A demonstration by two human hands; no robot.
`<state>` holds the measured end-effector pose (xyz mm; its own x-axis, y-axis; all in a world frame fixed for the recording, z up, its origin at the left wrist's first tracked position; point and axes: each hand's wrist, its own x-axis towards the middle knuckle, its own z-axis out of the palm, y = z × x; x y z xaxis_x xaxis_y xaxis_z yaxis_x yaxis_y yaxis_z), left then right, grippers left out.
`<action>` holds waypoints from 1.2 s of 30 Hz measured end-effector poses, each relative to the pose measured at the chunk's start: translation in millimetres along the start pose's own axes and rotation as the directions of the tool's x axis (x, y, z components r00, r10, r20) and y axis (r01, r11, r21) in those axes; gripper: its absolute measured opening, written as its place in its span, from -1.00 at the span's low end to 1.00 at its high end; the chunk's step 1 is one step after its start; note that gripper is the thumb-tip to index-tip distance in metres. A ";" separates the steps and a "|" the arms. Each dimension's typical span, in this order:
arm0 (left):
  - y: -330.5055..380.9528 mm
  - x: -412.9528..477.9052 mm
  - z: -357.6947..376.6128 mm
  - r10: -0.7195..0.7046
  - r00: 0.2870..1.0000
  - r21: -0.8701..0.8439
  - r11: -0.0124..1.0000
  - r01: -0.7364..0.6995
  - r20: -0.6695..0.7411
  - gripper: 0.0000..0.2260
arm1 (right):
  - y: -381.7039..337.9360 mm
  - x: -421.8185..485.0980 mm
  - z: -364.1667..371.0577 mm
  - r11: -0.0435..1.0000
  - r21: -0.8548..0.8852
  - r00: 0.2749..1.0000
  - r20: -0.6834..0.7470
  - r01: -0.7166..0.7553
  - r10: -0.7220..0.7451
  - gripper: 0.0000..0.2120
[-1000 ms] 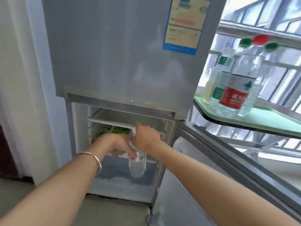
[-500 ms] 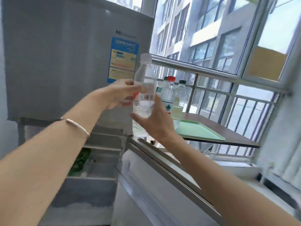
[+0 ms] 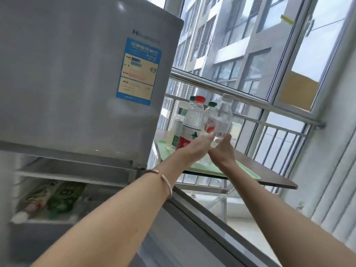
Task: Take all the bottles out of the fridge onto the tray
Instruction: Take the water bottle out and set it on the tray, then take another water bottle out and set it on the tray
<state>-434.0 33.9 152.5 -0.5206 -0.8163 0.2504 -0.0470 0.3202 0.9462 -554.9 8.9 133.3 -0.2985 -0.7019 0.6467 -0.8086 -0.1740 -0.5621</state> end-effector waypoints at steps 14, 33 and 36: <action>-26.9 12.2 -6.7 -0.050 0.999 0.037 0.998 0.051 -0.017 -0.47 | 25.3 1.0 22.7 0.998 0.022 0.994 -0.087 -0.063 0.064 -0.25; -213.3 -196.7 -222.7 0.437 0.555 0.700 0.538 0.470 -0.708 -0.82 | -150.7 -199.0 232.3 0.869 0.183 0.779 0.386 0.460 -0.494 -0.93; -251.0 -198.0 -246.1 0.366 0.556 0.656 0.544 0.523 -0.746 -0.80 | -142.1 -213.9 285.0 0.880 0.131 0.688 0.576 0.457 -0.443 -0.84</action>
<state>-109.3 -3.2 -84.1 0.3296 -0.6953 0.6386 -0.8571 0.0632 0.5112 -231.7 -13.1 -72.2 0.4446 -0.8031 0.3967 -0.7813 -0.5643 -0.2668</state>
